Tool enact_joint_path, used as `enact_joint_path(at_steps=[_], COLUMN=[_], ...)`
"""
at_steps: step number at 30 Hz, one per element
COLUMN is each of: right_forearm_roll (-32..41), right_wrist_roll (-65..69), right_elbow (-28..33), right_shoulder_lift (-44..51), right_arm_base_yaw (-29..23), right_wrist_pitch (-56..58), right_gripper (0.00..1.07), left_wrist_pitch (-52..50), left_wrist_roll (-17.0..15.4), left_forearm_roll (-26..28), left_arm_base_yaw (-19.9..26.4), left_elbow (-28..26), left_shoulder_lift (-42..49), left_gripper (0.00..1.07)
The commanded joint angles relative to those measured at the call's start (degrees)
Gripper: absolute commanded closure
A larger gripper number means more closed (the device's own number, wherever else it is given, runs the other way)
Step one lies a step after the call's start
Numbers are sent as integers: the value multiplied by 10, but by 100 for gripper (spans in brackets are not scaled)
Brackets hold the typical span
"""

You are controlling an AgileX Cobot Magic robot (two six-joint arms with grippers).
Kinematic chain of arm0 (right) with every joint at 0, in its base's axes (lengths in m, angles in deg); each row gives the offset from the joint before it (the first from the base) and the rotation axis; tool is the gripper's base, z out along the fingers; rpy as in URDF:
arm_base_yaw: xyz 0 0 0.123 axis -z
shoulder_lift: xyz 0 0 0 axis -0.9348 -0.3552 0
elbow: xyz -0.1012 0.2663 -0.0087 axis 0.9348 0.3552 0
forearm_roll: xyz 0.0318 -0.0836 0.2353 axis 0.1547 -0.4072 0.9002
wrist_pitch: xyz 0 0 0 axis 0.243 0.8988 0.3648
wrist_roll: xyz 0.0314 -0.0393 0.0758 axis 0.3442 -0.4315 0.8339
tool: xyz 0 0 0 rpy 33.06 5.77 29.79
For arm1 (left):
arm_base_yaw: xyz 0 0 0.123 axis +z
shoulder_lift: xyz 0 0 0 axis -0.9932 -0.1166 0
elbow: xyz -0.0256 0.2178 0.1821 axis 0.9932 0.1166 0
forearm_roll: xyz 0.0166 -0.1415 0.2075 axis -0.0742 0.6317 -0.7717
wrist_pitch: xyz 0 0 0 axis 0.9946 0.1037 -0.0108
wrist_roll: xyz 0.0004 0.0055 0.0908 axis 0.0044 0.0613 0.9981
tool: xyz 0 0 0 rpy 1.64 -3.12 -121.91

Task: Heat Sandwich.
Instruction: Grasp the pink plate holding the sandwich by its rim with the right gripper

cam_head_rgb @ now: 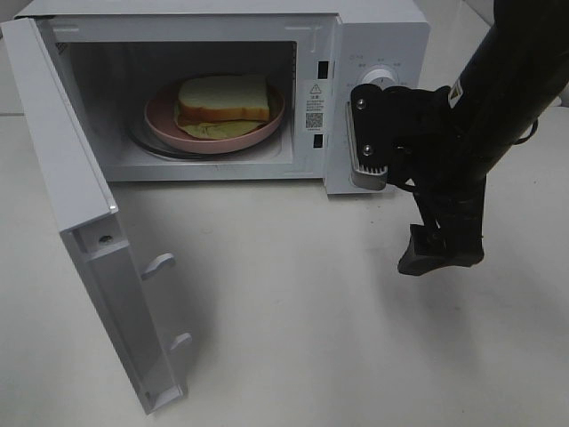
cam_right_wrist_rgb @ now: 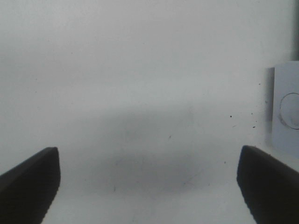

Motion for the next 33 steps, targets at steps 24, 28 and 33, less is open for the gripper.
enact_joint_path(at_steps=[24, 28, 33], right_forearm_roll=[-96, -96, -96], right_wrist_roll=[23, 23, 46], right_elbow=[-186, -210, -252], right_shoulder_lift=[-116, -139, -185], right_arm_base_yaw=[-73, -73, -81], right_wrist_pitch=[-16, -17, -41], right_gripper=[15, 15, 17], left_wrist_pitch=[-8, -8, -8], left_wrist_roll=[-1, -1, -1], left_forearm_roll=[1, 1, 1], left_arm_base_yaw=[-3, -3, -3], left_elbow=[1, 1, 1], left_shoulder_lift=[9, 9, 9], left_gripper=[9, 9, 9])
